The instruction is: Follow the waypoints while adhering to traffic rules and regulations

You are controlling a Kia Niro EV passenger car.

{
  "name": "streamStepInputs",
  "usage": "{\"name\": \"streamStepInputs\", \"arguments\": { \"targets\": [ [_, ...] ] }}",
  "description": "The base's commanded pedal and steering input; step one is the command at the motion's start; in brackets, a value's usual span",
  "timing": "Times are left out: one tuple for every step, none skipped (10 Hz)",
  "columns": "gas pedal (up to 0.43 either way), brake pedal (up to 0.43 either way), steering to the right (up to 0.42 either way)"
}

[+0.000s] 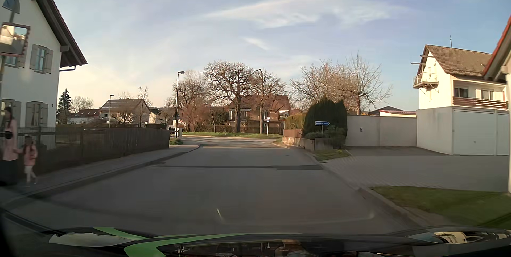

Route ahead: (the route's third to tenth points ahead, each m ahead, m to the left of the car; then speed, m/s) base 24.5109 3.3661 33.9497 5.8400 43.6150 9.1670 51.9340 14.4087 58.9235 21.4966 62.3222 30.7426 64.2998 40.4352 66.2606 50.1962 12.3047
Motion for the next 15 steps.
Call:
{"name": "streamStepInputs", "arguments": {
  "targets": [
    [0.0, 0.165, -0.002],
    [0.0, 0.165, -0.003],
    [0.0, 0.165, -0.004],
    [0.0, 0.171, -0.004],
    [0.0, 0.165, -0.004],
    [0.0, 0.165, -0.004],
    [0.0, 0.165, -0.004],
    [0.0, 0.165, -0.005],
    [0.0, 0.165, -0.005],
    [0.0, 0.171, -0.005],
    [0.0, 0.171, -0.006],
    [0.0, 0.165, -0.008],
    [0.0, 0.165, -0.016],
    [0.0, 0.165, -0.022],
    [0.0, 0.14, -0.03]
  ]
}}
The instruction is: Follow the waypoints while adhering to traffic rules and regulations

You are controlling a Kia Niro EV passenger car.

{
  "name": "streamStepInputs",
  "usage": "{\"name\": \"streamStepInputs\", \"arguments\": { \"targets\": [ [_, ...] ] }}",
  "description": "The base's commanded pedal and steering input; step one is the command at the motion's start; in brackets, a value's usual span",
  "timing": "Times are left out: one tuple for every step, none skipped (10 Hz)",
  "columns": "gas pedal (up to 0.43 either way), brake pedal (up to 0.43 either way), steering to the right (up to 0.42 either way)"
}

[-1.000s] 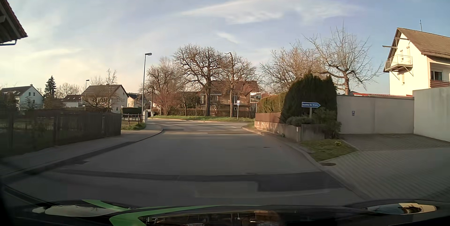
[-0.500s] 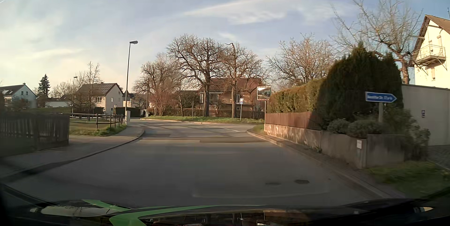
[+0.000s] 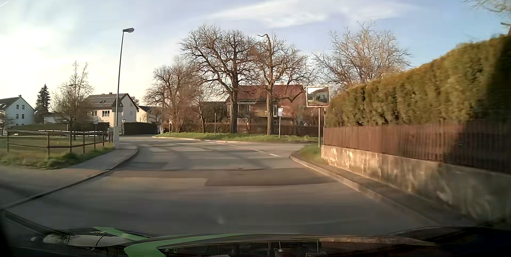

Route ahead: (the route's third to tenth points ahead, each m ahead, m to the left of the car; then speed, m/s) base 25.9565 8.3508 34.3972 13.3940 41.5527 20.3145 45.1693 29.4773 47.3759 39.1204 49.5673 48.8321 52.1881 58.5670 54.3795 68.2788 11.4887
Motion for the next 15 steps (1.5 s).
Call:
{"name": "streamStepInputs", "arguments": {
  "targets": [
    [0.0, 0.067, -0.036],
    [0.0, 0.0, -0.044],
    [0.0, 0.0, -0.053],
    [0.0, 0.0, -0.058],
    [0.0, 0.0, -0.062],
    [0.0, 0.0, -0.064],
    [0.0, 0.0, -0.067],
    [0.0, 0.0, -0.073],
    [0.0, 0.0, -0.077],
    [0.0, 0.0, -0.082],
    [0.0, 0.0, -0.084],
    [0.0, 0.0, -0.086],
    [0.0, 0.0, -0.089],
    [0.0, 0.0, -0.092],
    [0.008, 0.0, -0.095]
  ]
}}
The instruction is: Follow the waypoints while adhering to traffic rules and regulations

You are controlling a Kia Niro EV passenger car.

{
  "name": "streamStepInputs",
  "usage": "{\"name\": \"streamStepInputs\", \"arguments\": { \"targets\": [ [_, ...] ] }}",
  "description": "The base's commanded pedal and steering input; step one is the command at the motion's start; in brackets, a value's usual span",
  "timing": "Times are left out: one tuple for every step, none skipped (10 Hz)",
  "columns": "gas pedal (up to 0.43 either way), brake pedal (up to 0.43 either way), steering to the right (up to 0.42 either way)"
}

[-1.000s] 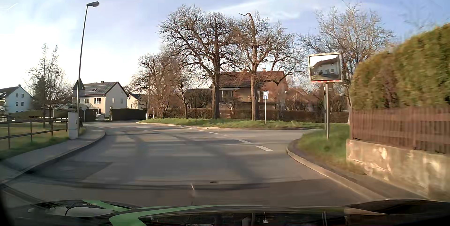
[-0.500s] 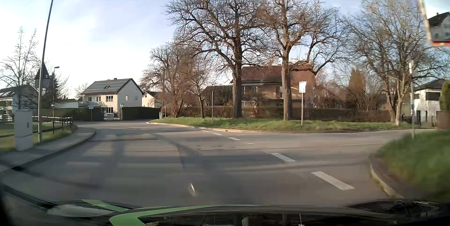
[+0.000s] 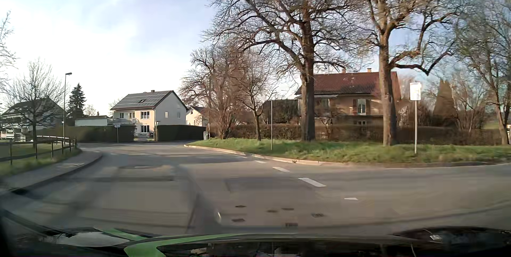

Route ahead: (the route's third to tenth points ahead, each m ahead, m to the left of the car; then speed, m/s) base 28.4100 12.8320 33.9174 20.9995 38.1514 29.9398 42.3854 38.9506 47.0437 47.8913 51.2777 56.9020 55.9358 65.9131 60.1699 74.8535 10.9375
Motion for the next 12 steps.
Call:
{"name": "streamStepInputs", "arguments": {
  "targets": [
    [0.039, 0.0, -0.097],
    [0.047, 0.0, -0.098],
    [0.047, 0.0, -0.099],
    [0.047, 0.0, -0.098],
    [0.059, 0.0, -0.098],
    [0.059, 0.0, -0.098],
    [0.067, 0.0, -0.098],
    [0.067, 0.0, -0.098],
    [0.067, 0.0, -0.102],
    [0.067, 0.0, -0.106],
    [0.067, 0.0, -0.109],
    [0.067, 0.0, -0.112]
  ]
}}
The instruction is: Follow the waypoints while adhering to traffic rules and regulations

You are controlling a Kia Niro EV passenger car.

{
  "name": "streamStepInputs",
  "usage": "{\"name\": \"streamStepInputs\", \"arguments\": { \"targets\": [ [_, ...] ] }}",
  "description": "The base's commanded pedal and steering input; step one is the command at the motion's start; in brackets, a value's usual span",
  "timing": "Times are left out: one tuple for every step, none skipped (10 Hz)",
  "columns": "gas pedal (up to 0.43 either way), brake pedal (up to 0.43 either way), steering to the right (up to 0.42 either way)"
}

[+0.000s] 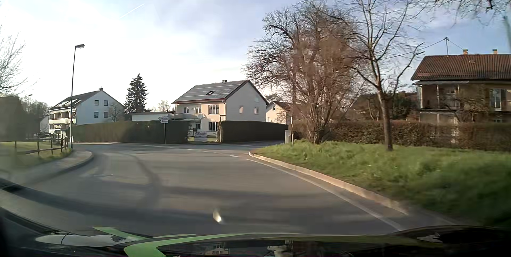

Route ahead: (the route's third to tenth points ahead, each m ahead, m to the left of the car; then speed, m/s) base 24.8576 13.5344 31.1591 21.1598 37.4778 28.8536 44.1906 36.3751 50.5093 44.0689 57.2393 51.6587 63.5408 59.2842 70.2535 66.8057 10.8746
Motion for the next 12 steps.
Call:
{"name": "streamStepInputs", "arguments": {
  "targets": [
    [0.067, 0.0, -0.114],
    [0.067, 0.0, -0.117],
    [0.067, 0.0, -0.121],
    [0.067, 0.0, -0.121],
    [0.067, 0.0, -0.122],
    [0.067, 0.0, -0.122],
    [0.067, 0.0, -0.123],
    [0.067, 0.0, -0.123],
    [0.067, 0.0, -0.123],
    [0.067, 0.0, -0.123],
    [0.067, 0.0, -0.123],
    [0.067, 0.0, -0.122]
  ]
}}
